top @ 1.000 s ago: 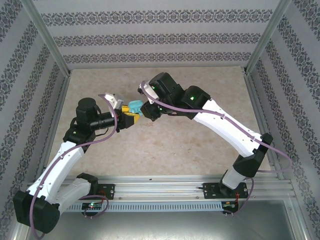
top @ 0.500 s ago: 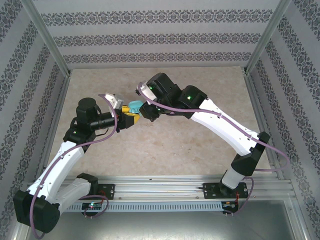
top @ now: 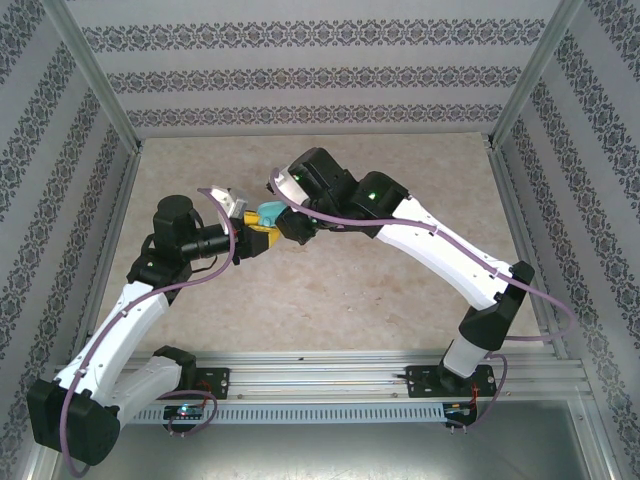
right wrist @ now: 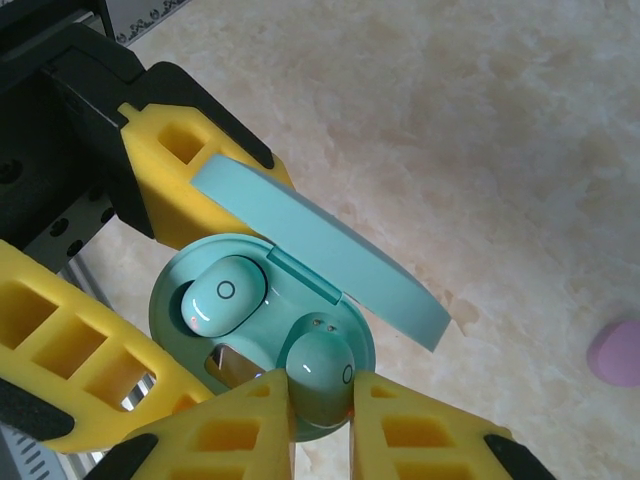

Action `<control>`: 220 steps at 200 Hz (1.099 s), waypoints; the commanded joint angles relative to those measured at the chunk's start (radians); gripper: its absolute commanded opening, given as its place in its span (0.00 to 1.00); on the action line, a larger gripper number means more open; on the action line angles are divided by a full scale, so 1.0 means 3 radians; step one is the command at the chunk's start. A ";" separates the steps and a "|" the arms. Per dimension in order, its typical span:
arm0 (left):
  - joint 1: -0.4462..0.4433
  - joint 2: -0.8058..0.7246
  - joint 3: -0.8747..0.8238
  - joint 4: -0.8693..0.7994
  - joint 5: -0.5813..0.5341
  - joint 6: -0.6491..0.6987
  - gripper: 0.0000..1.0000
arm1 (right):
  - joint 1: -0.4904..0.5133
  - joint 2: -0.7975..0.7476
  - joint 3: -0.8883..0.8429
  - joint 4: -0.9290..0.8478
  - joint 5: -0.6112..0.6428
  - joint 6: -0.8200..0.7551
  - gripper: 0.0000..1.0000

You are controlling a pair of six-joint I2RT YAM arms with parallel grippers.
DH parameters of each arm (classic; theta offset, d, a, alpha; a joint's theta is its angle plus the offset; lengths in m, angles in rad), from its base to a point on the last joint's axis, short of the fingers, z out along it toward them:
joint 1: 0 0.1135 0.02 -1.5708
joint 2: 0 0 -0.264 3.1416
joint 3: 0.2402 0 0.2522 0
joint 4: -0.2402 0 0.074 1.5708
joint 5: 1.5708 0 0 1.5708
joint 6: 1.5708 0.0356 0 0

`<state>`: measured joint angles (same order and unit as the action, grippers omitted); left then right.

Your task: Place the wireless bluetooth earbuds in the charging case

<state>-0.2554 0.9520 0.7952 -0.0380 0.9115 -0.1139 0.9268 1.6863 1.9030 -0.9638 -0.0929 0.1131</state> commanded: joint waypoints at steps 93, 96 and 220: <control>-0.0031 -0.0009 0.0104 0.0173 0.0075 -0.0034 0.23 | 0.0040 0.0035 0.0186 -0.0209 -0.0088 -0.0003 0.35; -0.0033 -0.0011 0.0102 0.0174 0.0075 -0.0033 0.23 | 0.0040 0.0038 0.0184 -0.0213 -0.0090 -0.0001 0.35; -0.0030 0.0062 0.0121 0.0388 0.0126 -0.0165 0.23 | -0.0616 -0.0571 -0.0180 0.0308 -0.0725 0.0786 0.41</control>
<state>-0.2554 0.9581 0.7952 -0.0109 0.9169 -0.1272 0.8116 1.5959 1.9102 -0.9764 -0.2108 0.2111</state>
